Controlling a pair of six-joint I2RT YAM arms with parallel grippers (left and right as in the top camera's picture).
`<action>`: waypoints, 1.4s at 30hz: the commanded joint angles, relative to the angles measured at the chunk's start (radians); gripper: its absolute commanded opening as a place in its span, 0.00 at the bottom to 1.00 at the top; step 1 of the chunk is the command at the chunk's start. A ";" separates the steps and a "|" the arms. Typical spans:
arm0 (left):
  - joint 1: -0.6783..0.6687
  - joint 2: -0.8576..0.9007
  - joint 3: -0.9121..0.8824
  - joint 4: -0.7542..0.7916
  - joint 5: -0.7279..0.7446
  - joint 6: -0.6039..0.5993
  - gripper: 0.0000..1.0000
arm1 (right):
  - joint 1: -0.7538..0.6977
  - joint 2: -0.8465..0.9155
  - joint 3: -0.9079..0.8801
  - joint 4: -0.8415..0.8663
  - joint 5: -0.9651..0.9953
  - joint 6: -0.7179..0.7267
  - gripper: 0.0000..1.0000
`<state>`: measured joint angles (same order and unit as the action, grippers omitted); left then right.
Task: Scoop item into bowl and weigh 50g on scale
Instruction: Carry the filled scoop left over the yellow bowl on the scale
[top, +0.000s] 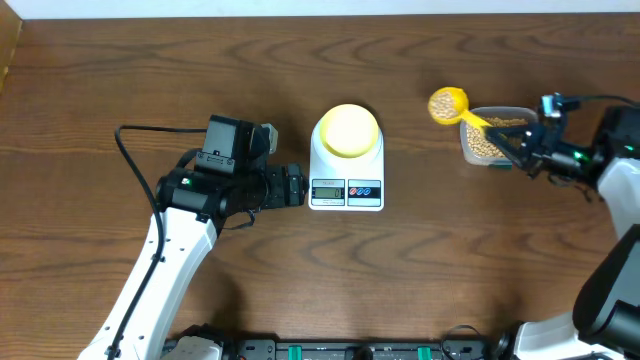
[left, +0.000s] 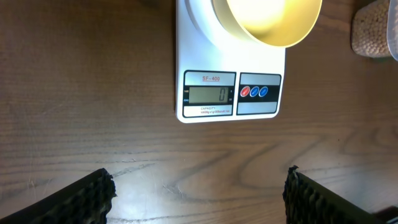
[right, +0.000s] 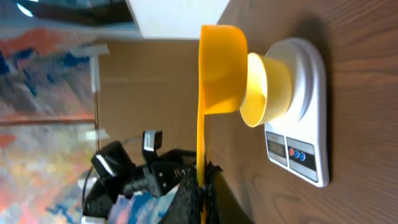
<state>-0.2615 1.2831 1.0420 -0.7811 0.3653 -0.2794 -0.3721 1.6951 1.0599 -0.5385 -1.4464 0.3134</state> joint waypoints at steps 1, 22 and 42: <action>0.005 0.008 -0.008 0.001 0.008 0.020 0.89 | 0.053 0.010 -0.001 0.065 -0.005 0.172 0.01; 0.005 0.008 -0.008 -0.003 0.008 0.020 0.89 | 0.384 0.010 -0.001 0.521 0.303 0.650 0.02; 0.005 0.008 -0.008 -0.003 0.008 0.020 0.89 | 0.542 -0.003 0.002 0.491 0.559 0.403 0.02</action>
<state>-0.2615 1.2831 1.0420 -0.7818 0.3653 -0.2794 0.1577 1.6951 1.0573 -0.0353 -0.9382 0.7860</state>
